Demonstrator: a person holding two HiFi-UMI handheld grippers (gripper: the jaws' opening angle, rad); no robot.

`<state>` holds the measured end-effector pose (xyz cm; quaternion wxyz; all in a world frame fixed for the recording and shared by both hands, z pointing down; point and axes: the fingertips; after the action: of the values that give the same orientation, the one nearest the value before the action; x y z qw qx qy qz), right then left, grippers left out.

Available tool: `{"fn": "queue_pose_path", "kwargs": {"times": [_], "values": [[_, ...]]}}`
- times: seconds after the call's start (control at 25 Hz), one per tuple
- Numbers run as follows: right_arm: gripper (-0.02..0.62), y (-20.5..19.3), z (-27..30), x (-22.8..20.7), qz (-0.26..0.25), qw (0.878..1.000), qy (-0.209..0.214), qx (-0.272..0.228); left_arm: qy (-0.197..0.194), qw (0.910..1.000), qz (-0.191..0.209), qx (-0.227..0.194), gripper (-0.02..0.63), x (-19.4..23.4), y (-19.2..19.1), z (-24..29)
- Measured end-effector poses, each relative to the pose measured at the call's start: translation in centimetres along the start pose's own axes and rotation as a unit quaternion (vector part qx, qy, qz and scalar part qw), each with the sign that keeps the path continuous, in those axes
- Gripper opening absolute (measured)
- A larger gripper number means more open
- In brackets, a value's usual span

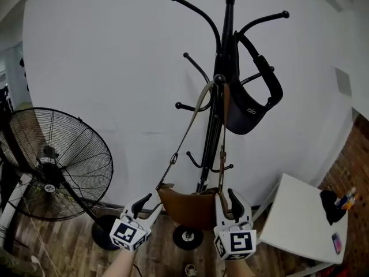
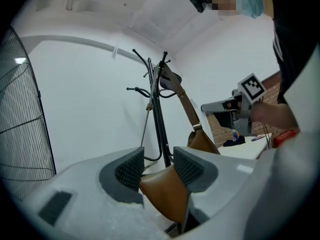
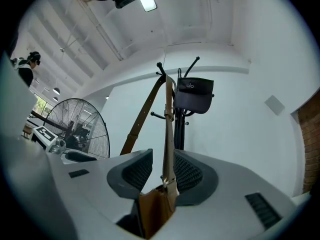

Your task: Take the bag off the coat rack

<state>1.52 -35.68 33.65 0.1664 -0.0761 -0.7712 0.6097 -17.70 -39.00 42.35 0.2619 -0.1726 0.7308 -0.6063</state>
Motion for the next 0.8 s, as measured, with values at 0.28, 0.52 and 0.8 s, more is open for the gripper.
{"fn": "queue_pose_path", "kwargs": {"times": [0.28,0.52,0.8], "values": [[0.12,3.3,3.7,-1.2,-0.031,0.999,0.01,-0.034,0.013,0.9996,0.023,-0.009,0.185,2.1,1.9,4.3],[0.121,4.5,5.5,-1.9,-0.053,0.998,0.011,-0.045,0.017,0.9991,0.039,-0.008,0.194,2.6,2.7,7.4],[0.112,4.4,7.0,-2.2,-0.057,0.997,0.018,-0.045,0.006,0.9976,0.068,-0.012,0.044,3.0,2.7,9.9]]}}
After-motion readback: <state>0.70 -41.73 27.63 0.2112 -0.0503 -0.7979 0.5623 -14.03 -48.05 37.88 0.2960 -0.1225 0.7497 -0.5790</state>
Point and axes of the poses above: the fingertips, and each gripper's own axes: z forward along the fingers, x to its left, y out of its top, and after that the axes turned 5 degrees about y, right-handed
